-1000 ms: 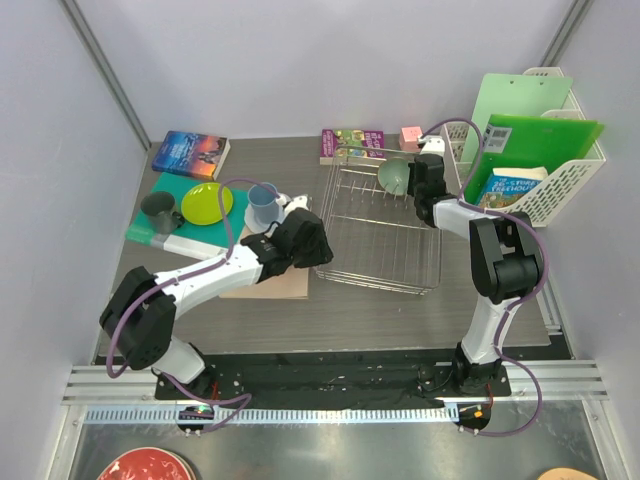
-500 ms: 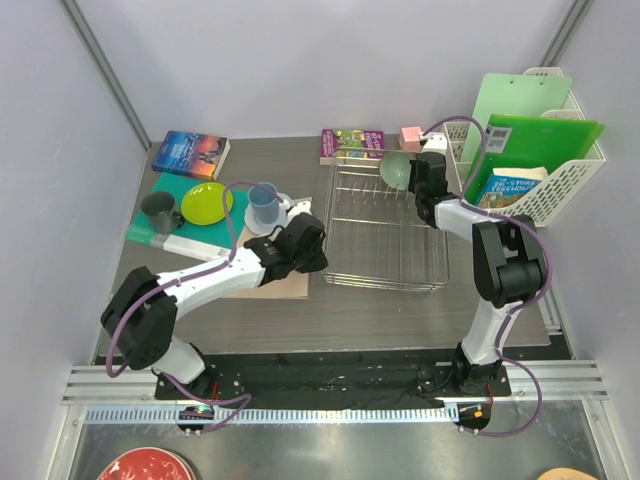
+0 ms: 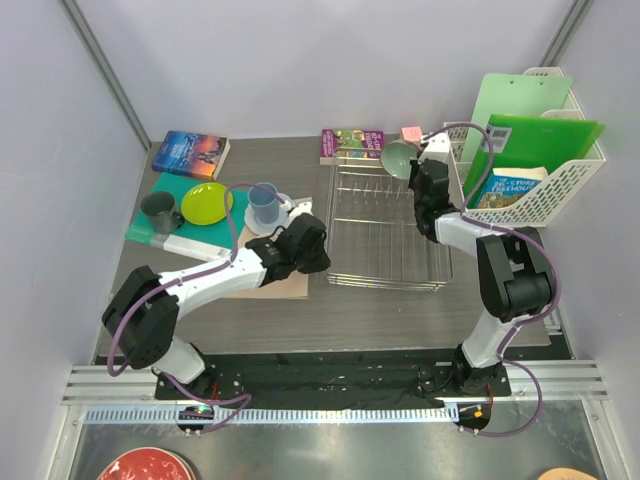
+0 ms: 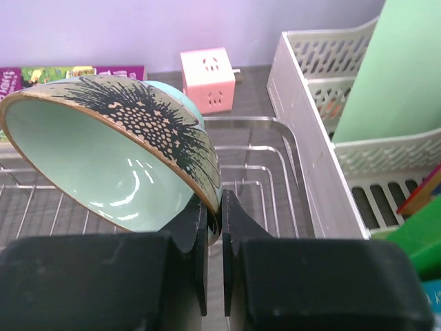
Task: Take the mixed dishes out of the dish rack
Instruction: Adjust the dish rack at the center of the board.
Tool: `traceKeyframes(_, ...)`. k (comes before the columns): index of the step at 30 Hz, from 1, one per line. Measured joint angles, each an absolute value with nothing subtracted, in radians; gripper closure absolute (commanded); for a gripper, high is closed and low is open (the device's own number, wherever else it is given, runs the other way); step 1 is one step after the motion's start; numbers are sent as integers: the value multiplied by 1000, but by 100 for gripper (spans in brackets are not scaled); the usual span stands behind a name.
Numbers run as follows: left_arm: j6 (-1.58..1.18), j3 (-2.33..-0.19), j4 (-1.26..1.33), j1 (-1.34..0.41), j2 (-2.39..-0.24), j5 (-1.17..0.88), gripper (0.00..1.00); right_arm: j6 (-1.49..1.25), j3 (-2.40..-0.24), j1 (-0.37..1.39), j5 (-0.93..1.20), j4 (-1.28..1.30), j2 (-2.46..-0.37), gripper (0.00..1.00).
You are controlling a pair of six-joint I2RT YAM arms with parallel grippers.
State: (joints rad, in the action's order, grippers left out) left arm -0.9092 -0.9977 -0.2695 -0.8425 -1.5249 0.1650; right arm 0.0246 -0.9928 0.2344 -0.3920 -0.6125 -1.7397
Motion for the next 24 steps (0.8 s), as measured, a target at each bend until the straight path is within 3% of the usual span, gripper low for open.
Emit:
traceKeyframes(6,-894,-1014,-298,-845,-1526,182,100,-98,-976,241,-406,-479,-1600,99)
traceKeyframes(7,-886,-1019,-311,-845,-1526,190,96,-123,-984,247,-406,-450,-1563,99)
traceKeyframes(9,-864,-1041,-352,-846,-1525,210,86,-176,-1021,262,-405,-382,-1489,99)
traceKeyframes(10,-855,-1051,-368,-847,-1525,218,72,-201,-1043,271,-402,-357,-1456,99)
traceKeyframes(13,-825,-1083,-413,-848,-1522,247,44,-271,-1100,293,-380,-287,-1372,99)
traceKeyframes(15,-807,-1107,-424,-849,-1507,274,37,-317,-1127,307,-356,-240,-1320,99)
traceKeyframes(24,-772,-1193,-471,-849,-1422,394,29,-495,-1137,333,-235,36,-1200,99)
